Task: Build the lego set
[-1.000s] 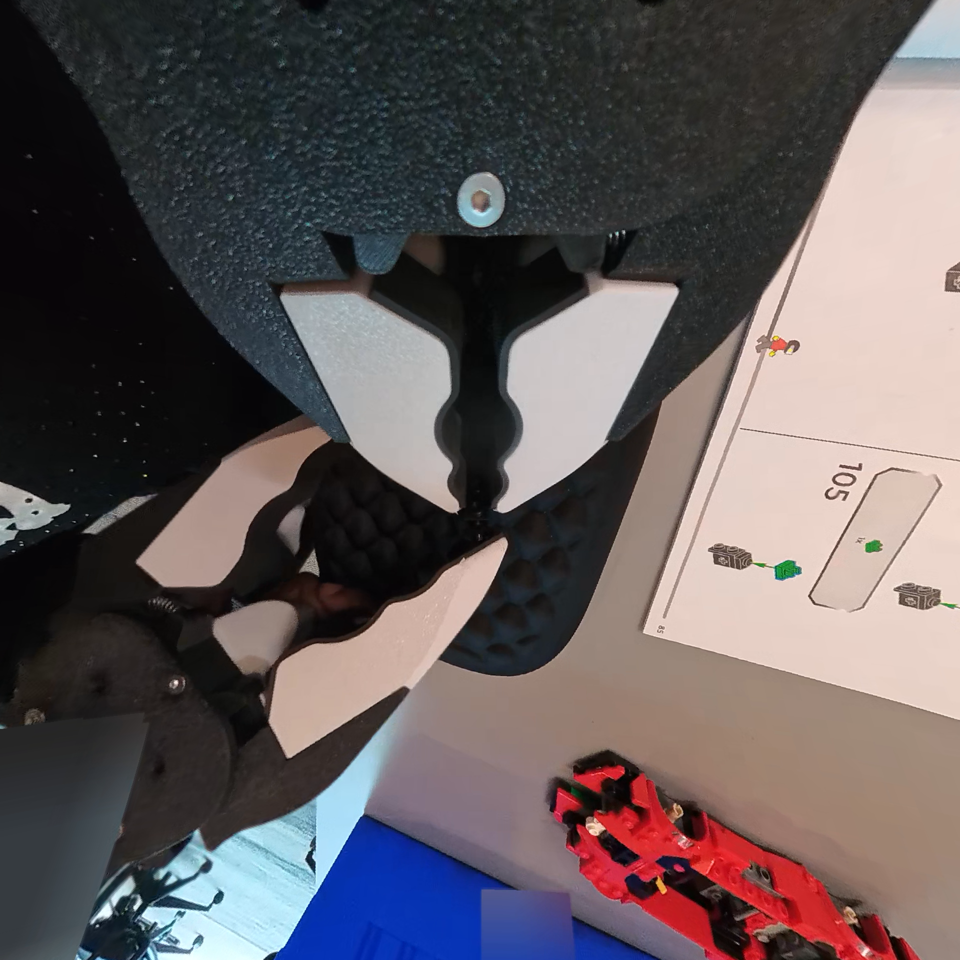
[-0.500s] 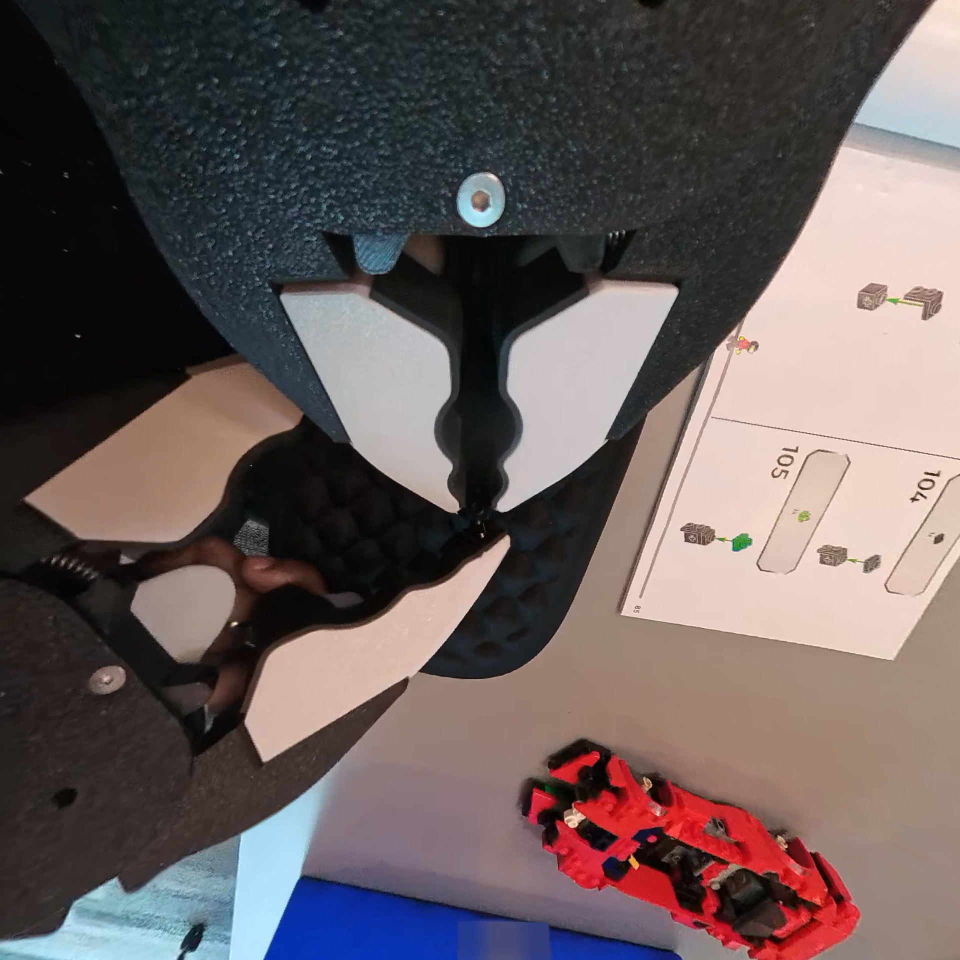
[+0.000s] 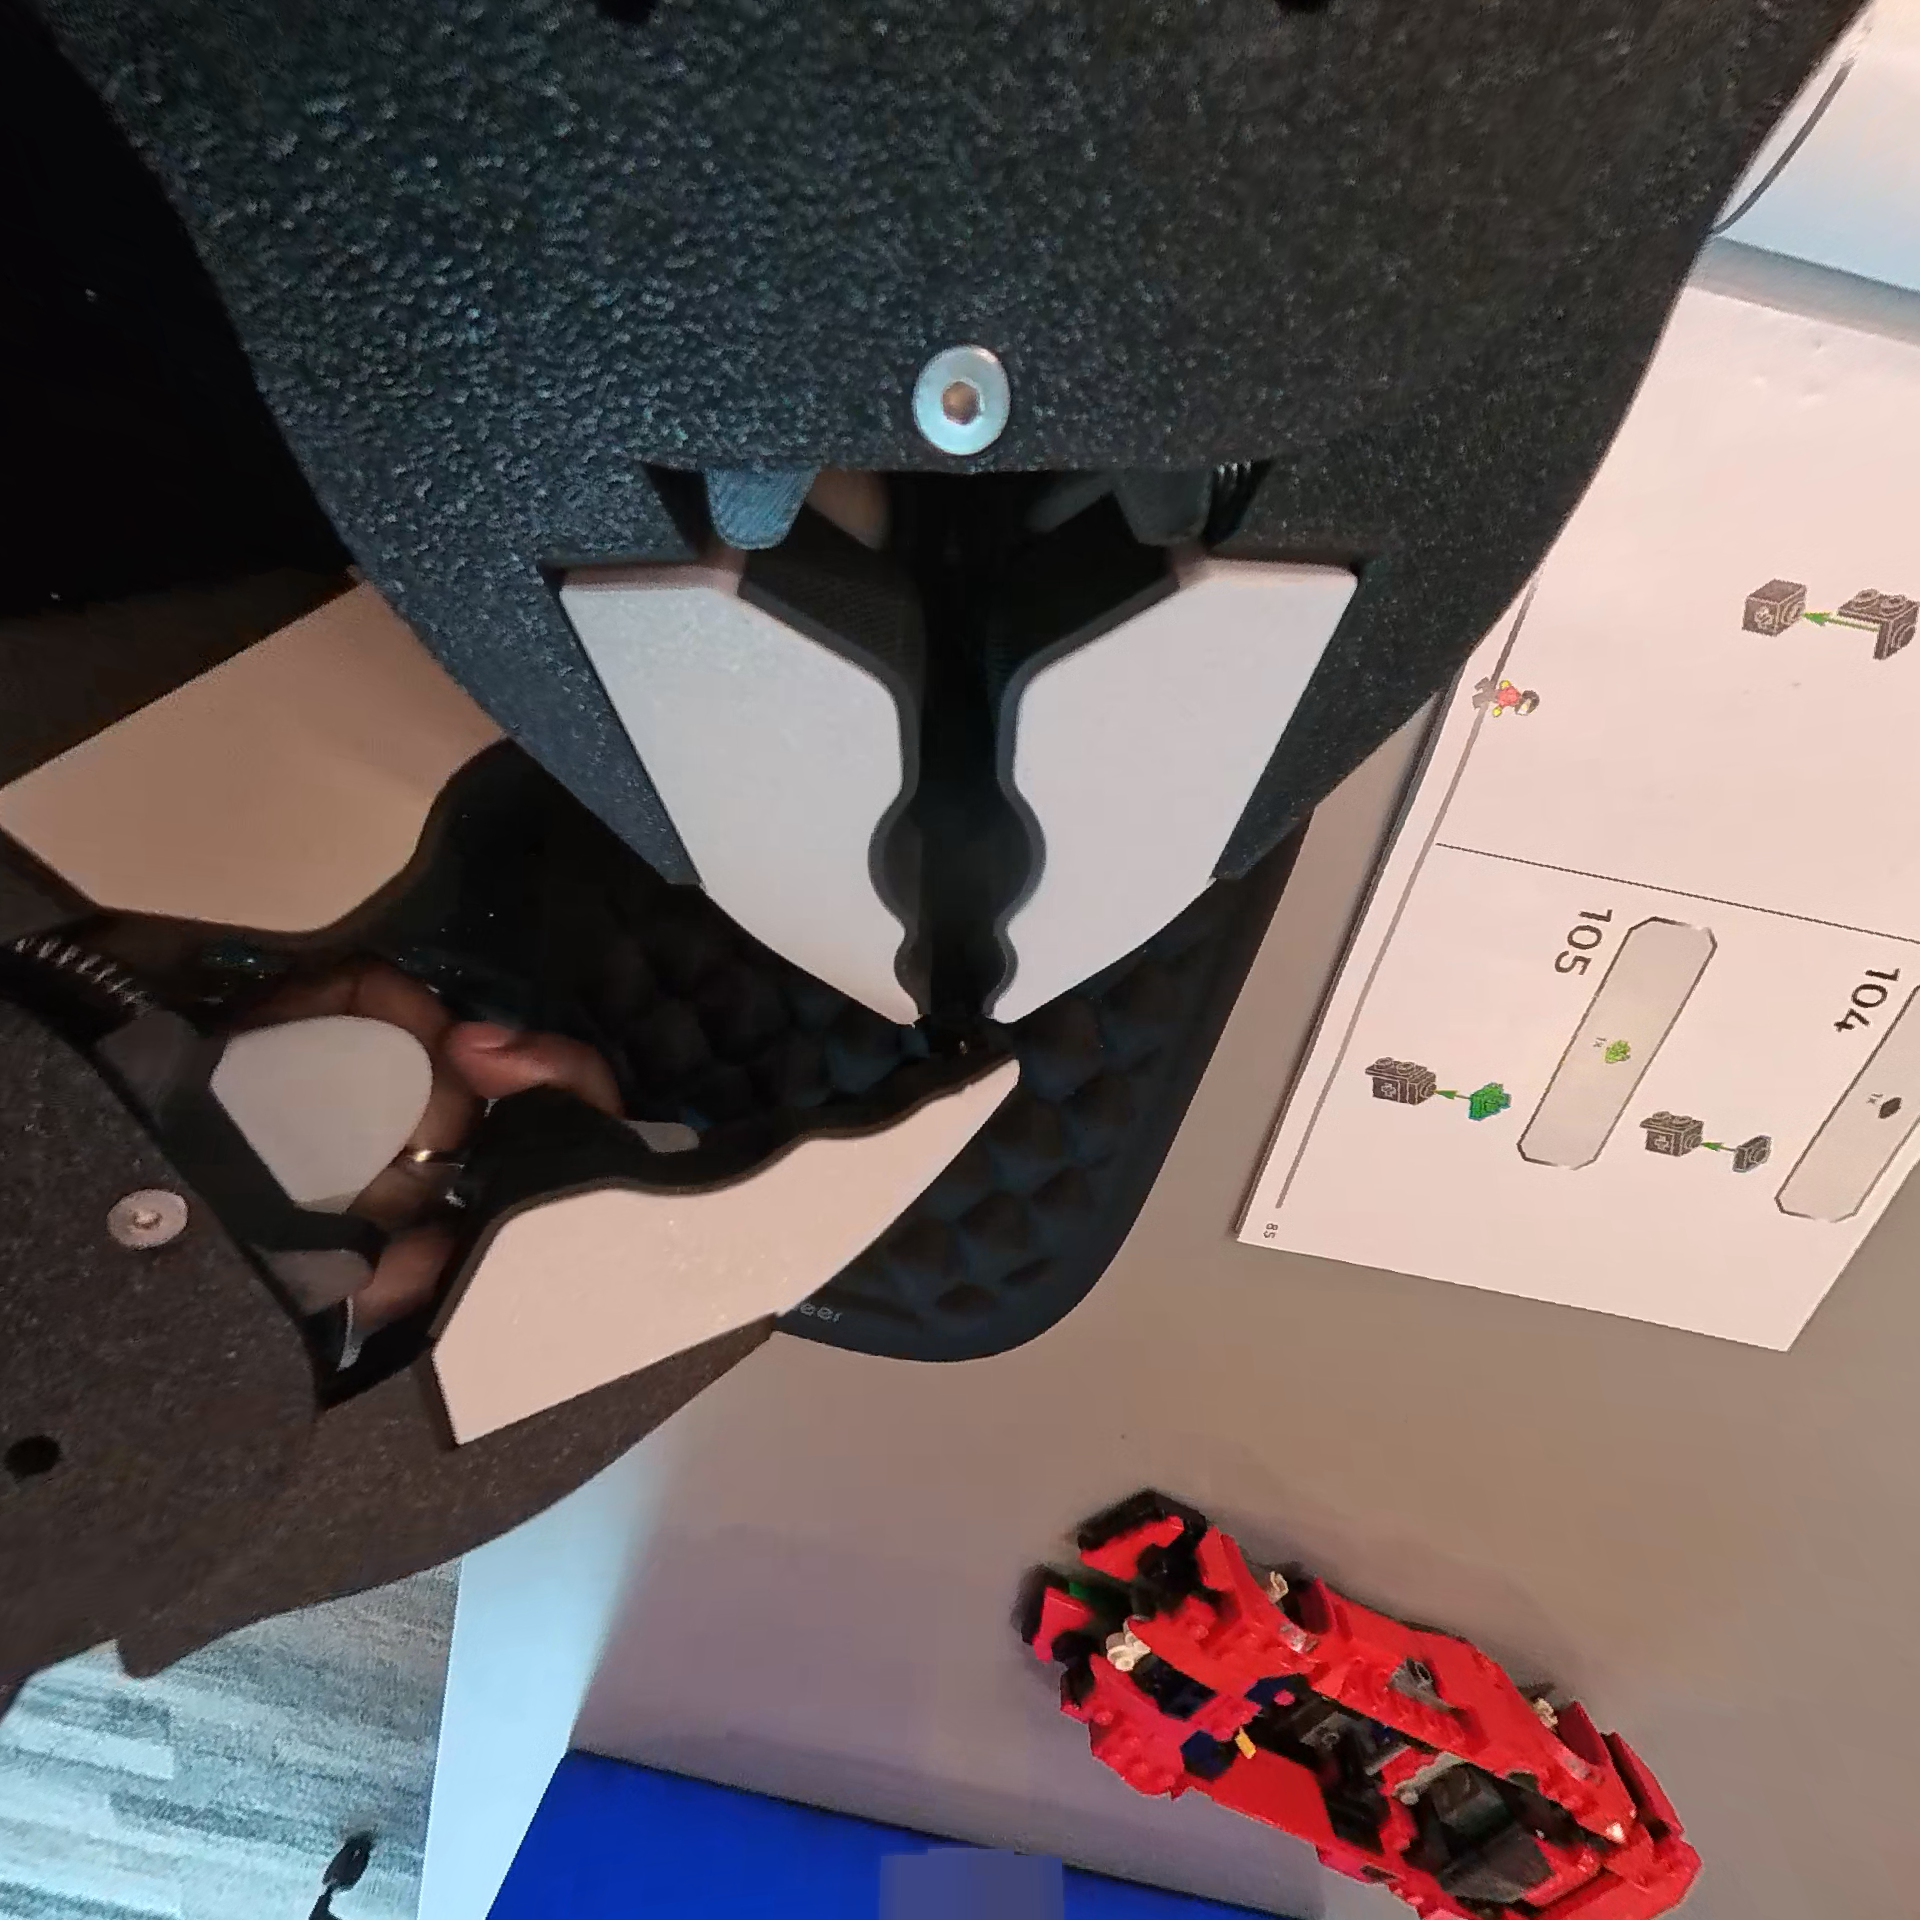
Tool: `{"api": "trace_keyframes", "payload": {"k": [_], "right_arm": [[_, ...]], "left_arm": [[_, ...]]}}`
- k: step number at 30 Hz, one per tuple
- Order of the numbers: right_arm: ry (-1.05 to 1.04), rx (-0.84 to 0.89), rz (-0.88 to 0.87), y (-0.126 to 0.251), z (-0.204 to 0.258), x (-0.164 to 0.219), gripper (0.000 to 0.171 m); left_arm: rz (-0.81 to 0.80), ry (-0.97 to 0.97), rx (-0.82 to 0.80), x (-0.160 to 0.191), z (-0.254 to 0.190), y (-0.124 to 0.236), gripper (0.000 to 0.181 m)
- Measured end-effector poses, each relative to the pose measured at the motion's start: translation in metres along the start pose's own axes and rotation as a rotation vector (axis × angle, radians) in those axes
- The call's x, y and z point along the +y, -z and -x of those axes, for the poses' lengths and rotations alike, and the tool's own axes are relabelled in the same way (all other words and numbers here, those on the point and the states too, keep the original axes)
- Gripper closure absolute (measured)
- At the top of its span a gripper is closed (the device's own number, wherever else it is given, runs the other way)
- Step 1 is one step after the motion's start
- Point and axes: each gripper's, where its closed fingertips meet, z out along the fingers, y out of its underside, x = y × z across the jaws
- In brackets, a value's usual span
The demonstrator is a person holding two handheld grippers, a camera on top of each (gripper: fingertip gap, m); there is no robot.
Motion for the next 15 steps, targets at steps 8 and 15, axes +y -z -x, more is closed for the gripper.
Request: {"api": "trace_keyframes", "payload": {"k": [8,15], "right_arm": [[0.036,-0.09,-0.024,0.006,0.002,-0.004,0.084],[-0.003,-0.206,-0.041,0.013,0.003,-0.005,0.084]], "left_arm": [[-0.038,0.017,0.026,-0.003,0.0,0.003,0.174],[-0.053,0.01,0.016,-0.004,0.0,0.005,0.174]]}}
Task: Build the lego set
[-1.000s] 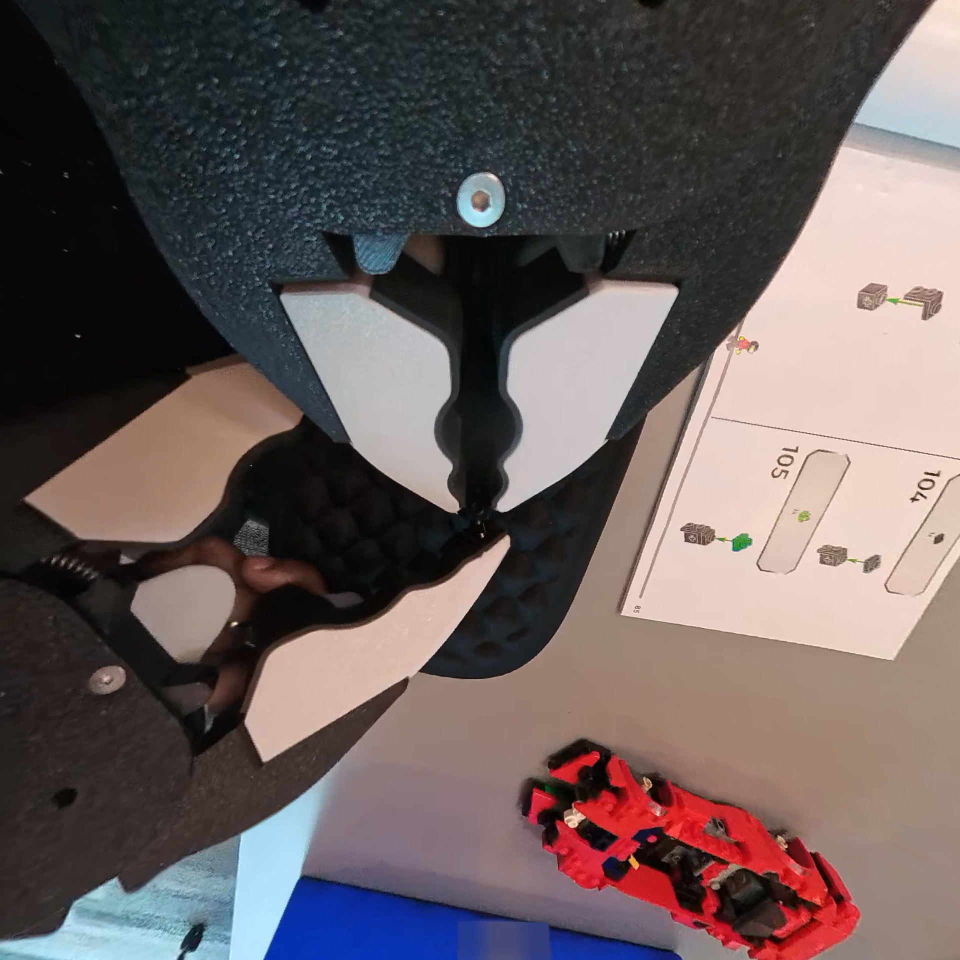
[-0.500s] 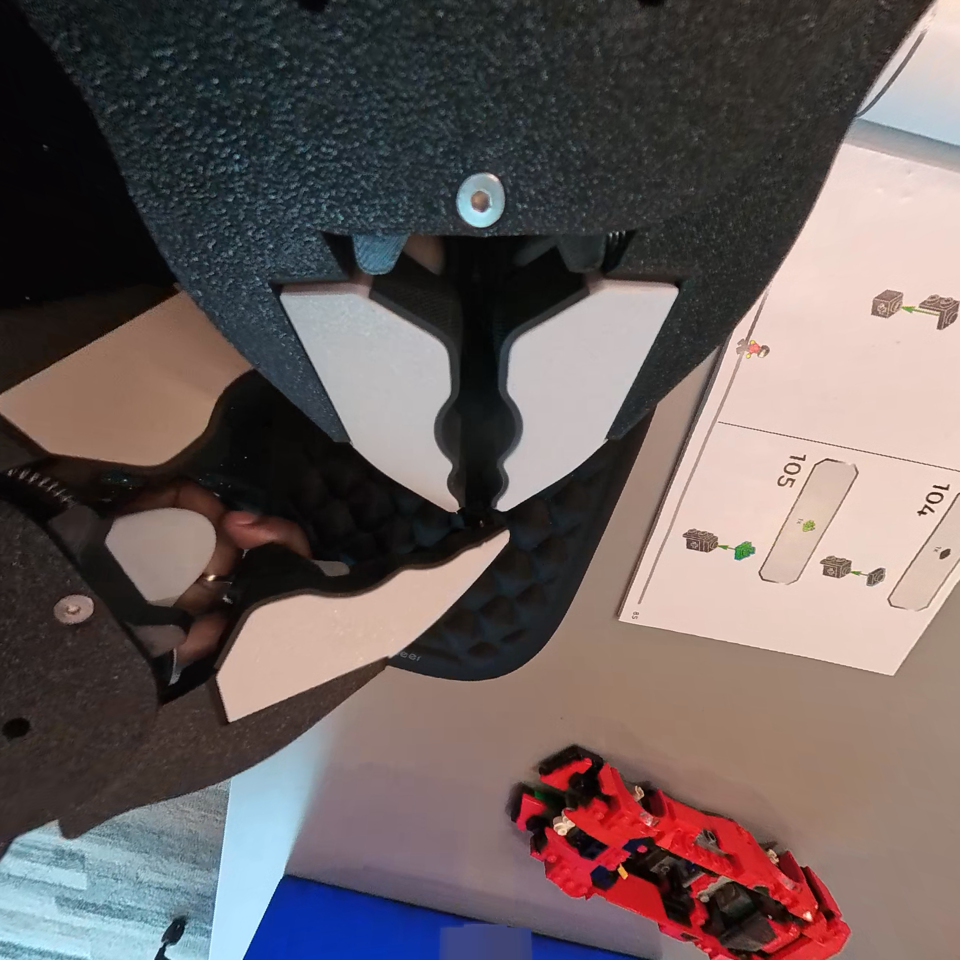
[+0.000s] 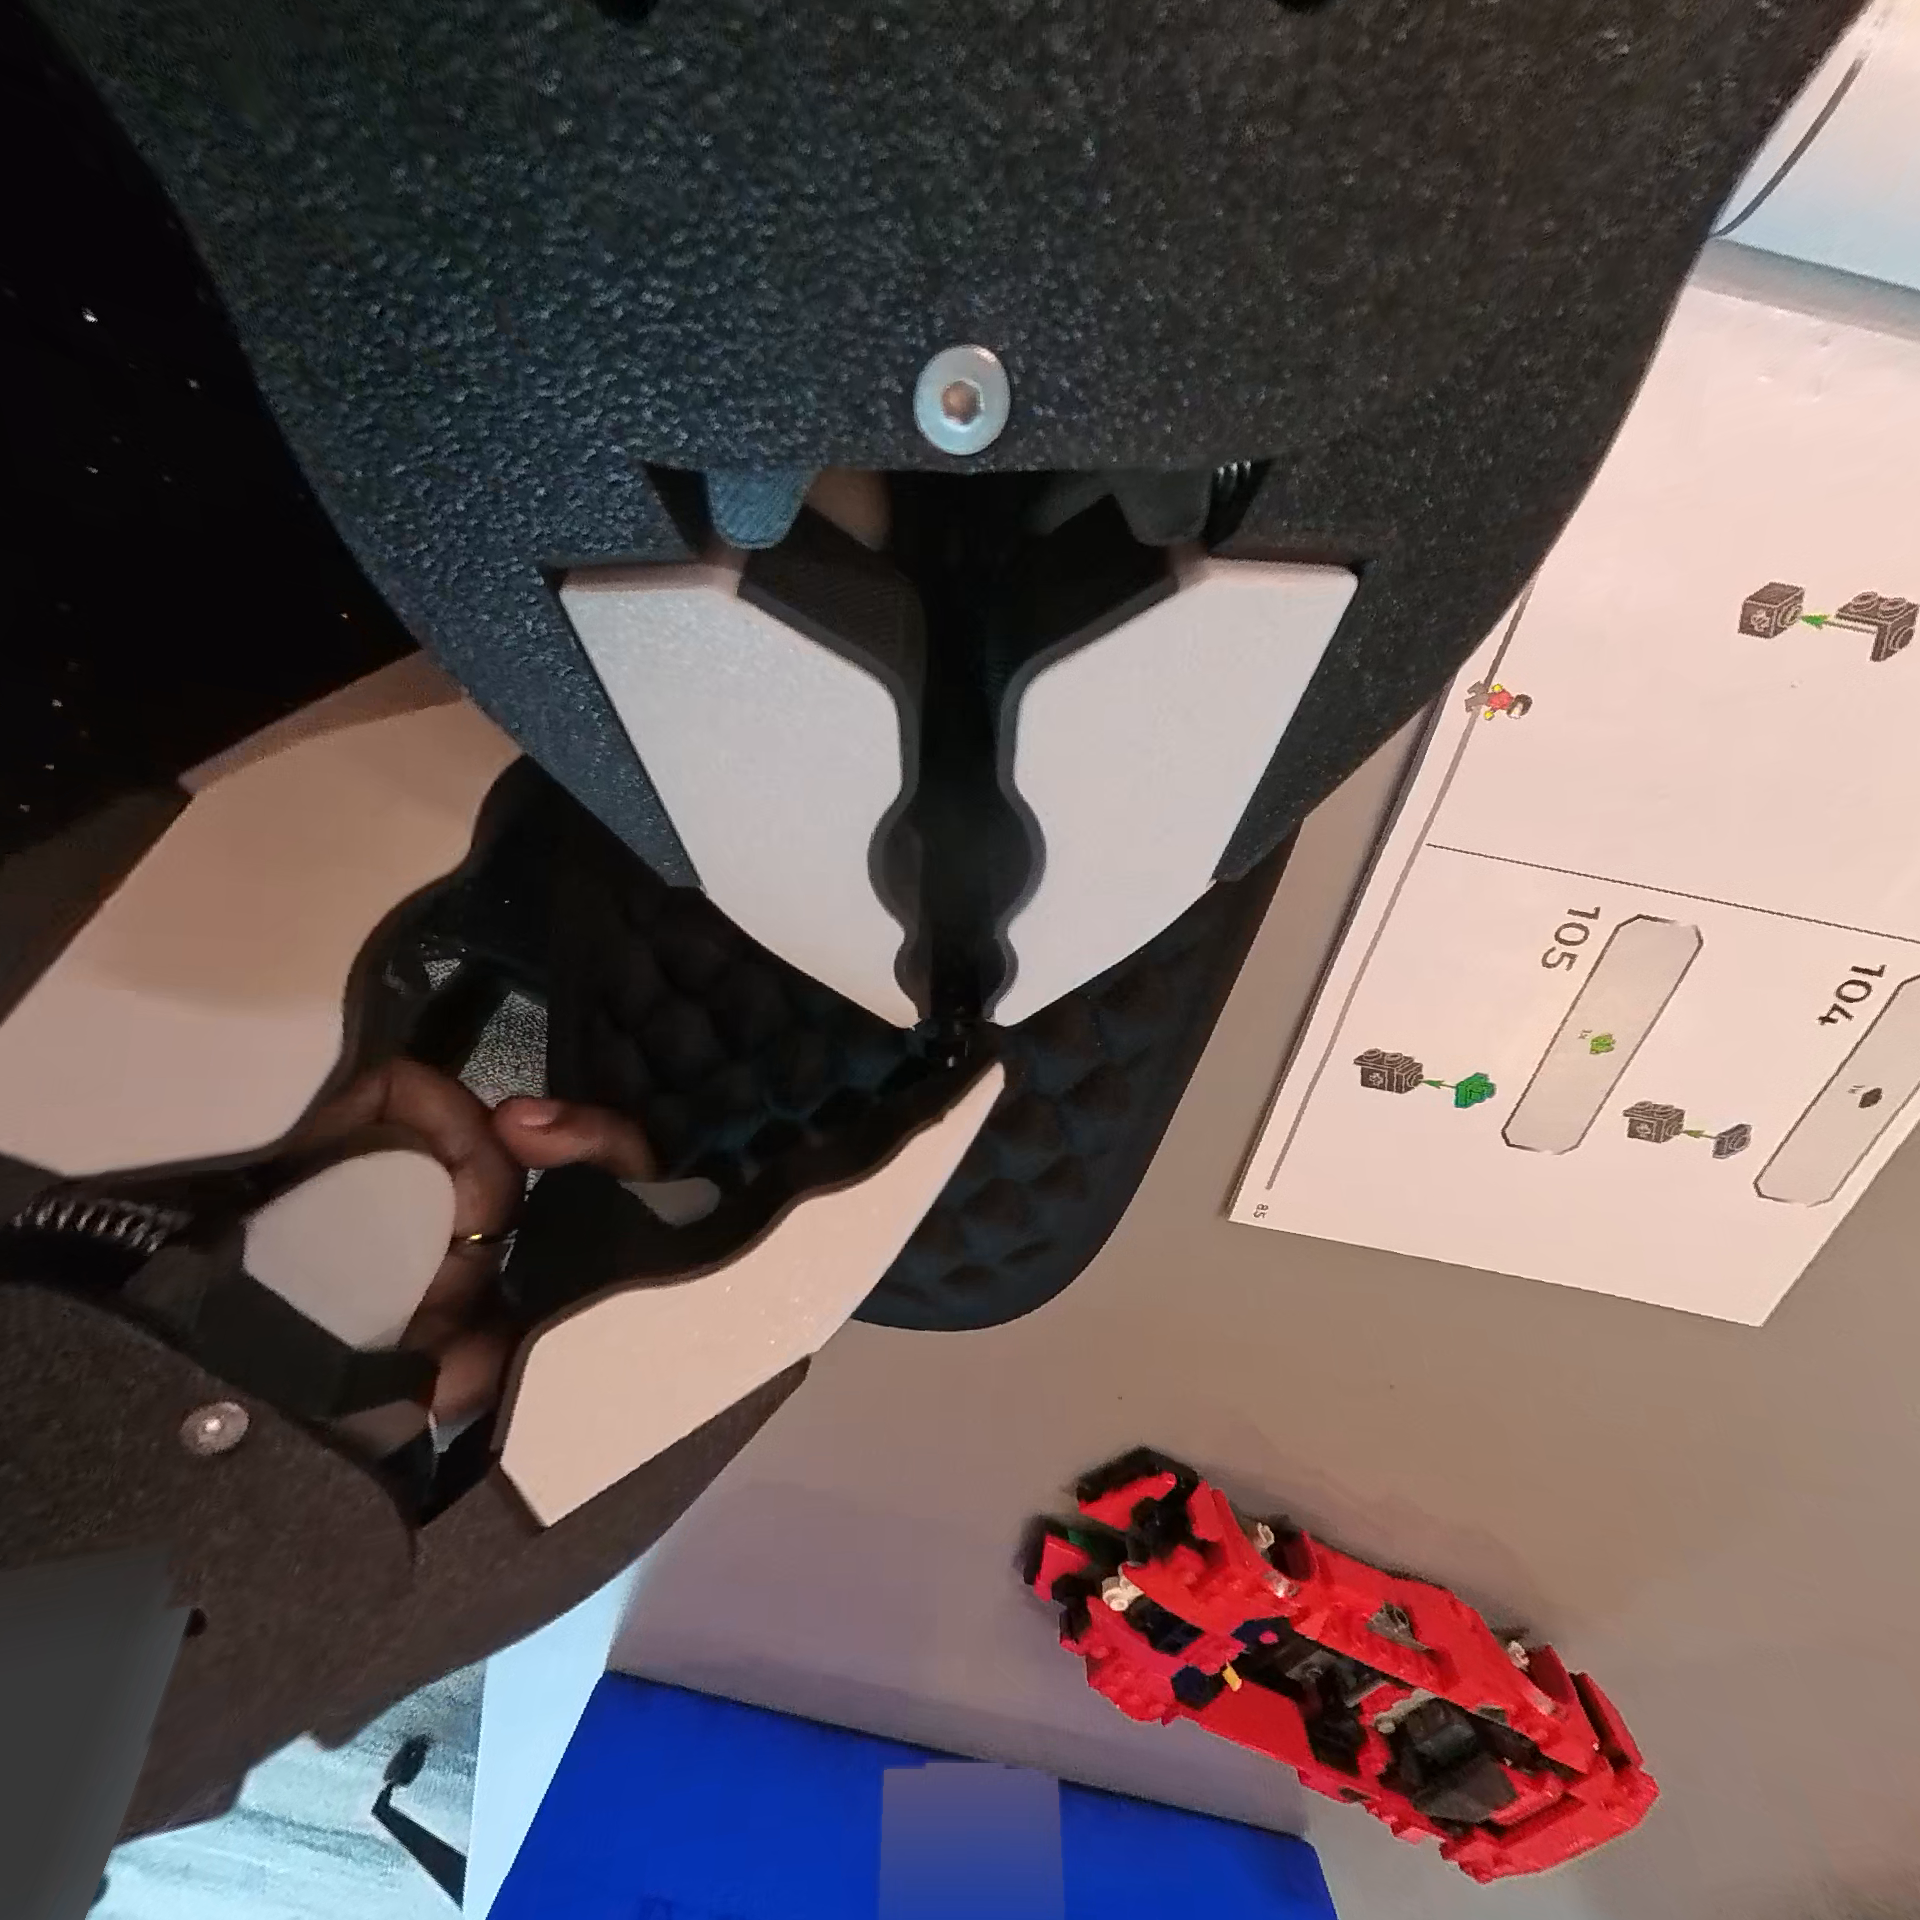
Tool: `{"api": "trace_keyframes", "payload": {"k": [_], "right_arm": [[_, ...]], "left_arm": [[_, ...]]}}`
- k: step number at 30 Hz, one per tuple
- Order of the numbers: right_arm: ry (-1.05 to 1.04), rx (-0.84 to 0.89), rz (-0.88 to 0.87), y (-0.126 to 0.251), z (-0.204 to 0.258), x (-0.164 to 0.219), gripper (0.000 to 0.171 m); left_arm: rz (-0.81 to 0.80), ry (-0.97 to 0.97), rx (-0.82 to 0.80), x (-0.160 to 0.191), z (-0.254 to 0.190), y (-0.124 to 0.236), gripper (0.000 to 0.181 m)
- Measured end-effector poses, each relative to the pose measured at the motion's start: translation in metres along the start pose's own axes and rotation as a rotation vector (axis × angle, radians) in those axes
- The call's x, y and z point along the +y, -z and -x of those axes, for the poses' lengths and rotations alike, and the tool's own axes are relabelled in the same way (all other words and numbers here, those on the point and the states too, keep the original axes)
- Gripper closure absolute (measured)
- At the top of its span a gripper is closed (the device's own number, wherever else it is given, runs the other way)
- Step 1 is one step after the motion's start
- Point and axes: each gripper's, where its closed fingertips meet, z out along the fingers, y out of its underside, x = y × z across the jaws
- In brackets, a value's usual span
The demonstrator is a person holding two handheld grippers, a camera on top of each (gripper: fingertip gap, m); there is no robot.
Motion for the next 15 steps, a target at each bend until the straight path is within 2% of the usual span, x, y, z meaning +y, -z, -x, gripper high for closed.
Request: {"api": "trace_keyframes", "payload": {"k": [7,9,11,12,14,15], "right_arm": [[-0.116,-0.09,-0.002,0.006,-0.001,0.0,0.088],[-0.085,-0.079,0.008,0.009,-0.005,0.0,0.091],[0.039,-0.034,0.028,0.017,-0.019,0.002,0.106],[0.13,-0.017,0.035,0.023,-0.026,0.002,0.124],[0.279,0.037,0.05,0.032,-0.044,0.0,0.149],[0.312,0.008,0.084,0.033,-0.044,0.001,0.152]], "left_arm": [[0.007,-0.017,-0.007,0.001,0.0,-0.001,0.173],[0.008,-0.026,-0.009,0.001,0.0,-0.001,0.173],[0.008,-0.032,0.001,0.001,-0.001,0.0,0.173],[0.007,-0.037,0.01,0.001,-0.001,0.0,0.174],[0.006,-0.046,0.03,0.001,-0.002,0.001,0.174],[0.006,-0.046,0.038,0.001,-0.002,0.001,0.174]]}}
